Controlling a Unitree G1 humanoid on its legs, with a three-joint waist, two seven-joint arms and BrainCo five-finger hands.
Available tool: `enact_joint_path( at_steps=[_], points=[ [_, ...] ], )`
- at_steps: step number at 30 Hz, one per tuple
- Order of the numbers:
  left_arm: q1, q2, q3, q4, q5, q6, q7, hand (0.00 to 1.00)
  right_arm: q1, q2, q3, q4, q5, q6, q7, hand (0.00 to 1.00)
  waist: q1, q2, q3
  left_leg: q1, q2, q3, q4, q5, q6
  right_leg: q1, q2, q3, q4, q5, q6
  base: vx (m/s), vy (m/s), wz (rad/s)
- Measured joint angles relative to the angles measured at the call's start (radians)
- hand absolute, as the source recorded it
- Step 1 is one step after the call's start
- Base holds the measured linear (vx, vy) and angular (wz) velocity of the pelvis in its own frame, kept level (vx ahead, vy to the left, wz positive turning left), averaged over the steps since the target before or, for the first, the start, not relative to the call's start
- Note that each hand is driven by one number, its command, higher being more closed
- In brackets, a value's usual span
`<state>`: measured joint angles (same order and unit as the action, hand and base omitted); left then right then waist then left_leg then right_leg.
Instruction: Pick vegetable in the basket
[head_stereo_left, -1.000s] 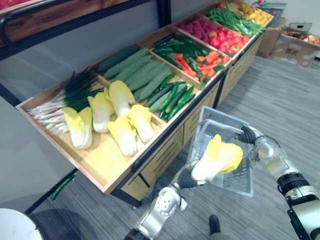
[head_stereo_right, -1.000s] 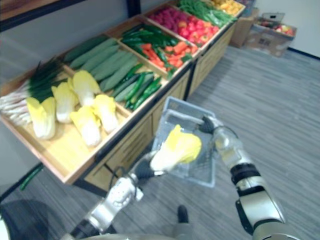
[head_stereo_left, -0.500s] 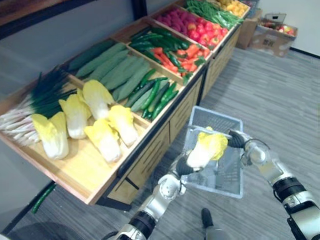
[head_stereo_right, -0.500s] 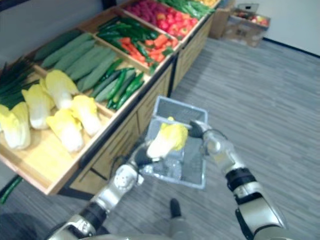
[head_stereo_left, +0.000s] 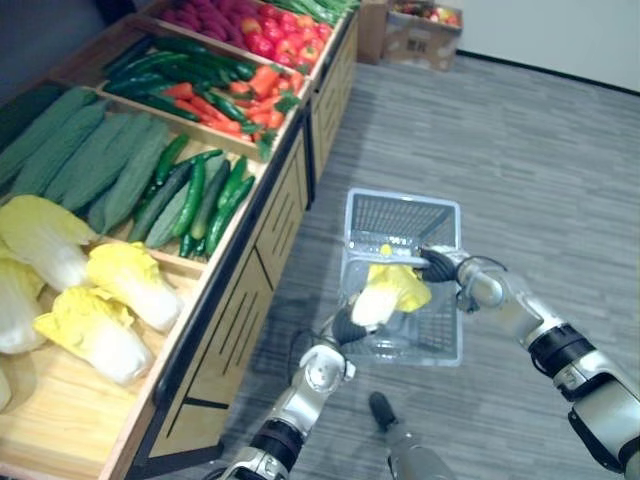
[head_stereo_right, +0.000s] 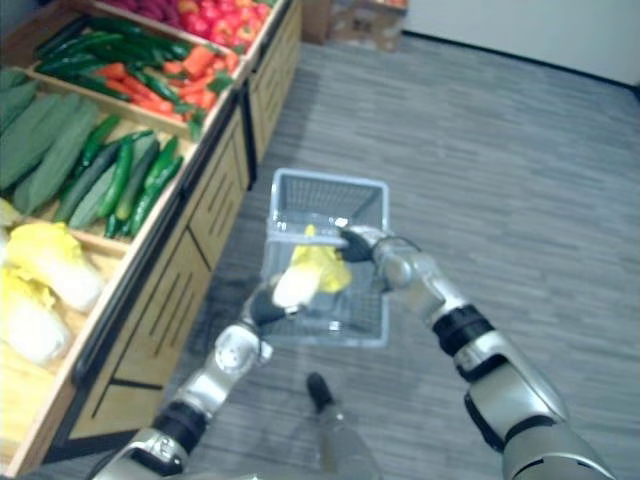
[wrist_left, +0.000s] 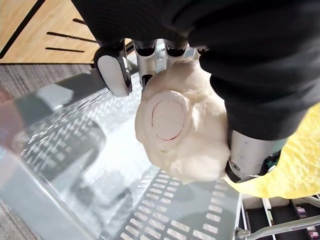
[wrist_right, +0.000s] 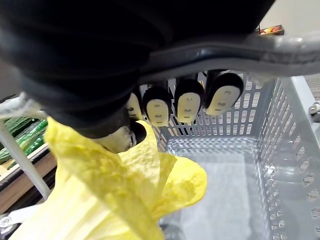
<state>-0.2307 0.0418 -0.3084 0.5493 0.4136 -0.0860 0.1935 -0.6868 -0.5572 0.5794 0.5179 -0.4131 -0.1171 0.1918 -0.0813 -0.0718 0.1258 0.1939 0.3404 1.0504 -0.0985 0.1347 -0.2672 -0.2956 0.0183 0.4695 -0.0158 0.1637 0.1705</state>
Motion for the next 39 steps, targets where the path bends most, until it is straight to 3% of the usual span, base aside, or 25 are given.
enact_joint_path(
  at_steps=[8, 22, 33, 36, 39],
  points=[
    [-0.026, -0.002, 0.041, 0.047, 0.021, 0.007, -0.009, 0.00, -0.026, 0.027, 0.018, 0.000, -0.012, 0.004, 0.014, 1.00, 0.000, 0.011, 0.054, 0.021, -0.003, 0.036, 0.000, -0.003, 0.002, 0.000, 0.014, 0.031, 0.001, 0.008, -0.001, -0.07, 0.036, -0.12],
    [-0.043, -0.001, 0.070, 0.056, 0.023, 0.041, -0.067, 0.00, -0.028, 0.029, 0.014, -0.032, -0.009, 0.008, 0.045, 1.00, 0.002, 0.042, 0.098, 0.037, -0.006, 0.034, 0.001, -0.011, 0.002, 0.019, 0.009, 0.027, 0.000, 0.007, -0.001, -0.11, 0.018, 0.01],
    [-0.057, -0.021, 0.068, 0.050, 0.018, 0.094, -0.155, 0.00, 0.051, 0.028, -0.113, -0.042, -0.008, 0.030, 0.080, 1.00, 0.005, 0.054, 0.105, 0.024, -0.006, 0.002, 0.000, -0.010, 0.003, 0.028, -0.008, -0.002, -0.004, 0.005, 0.002, -0.12, 0.017, 0.09],
    [-0.016, 0.008, -0.004, -0.113, -0.016, 0.118, -0.198, 0.00, 0.107, 0.025, -0.204, -0.043, 0.003, 0.034, 0.080, 1.00, 0.005, 0.063, 0.107, 0.001, -0.002, -0.048, 0.000, -0.006, 0.008, 0.045, -0.028, -0.048, -0.015, 0.004, 0.003, -0.10, 0.017, 0.37],
    [0.070, 0.113, -0.104, -0.356, -0.110, 0.085, -0.285, 0.00, 0.192, 0.010, -0.283, -0.042, 0.032, 0.048, 0.080, 1.00, 0.016, 0.077, 0.105, -0.002, 0.004, -0.107, 0.000, -0.006, 0.008, 0.085, -0.050, -0.107, -0.023, -0.011, 0.006, -0.08, 0.025, 0.62]
  ],
)
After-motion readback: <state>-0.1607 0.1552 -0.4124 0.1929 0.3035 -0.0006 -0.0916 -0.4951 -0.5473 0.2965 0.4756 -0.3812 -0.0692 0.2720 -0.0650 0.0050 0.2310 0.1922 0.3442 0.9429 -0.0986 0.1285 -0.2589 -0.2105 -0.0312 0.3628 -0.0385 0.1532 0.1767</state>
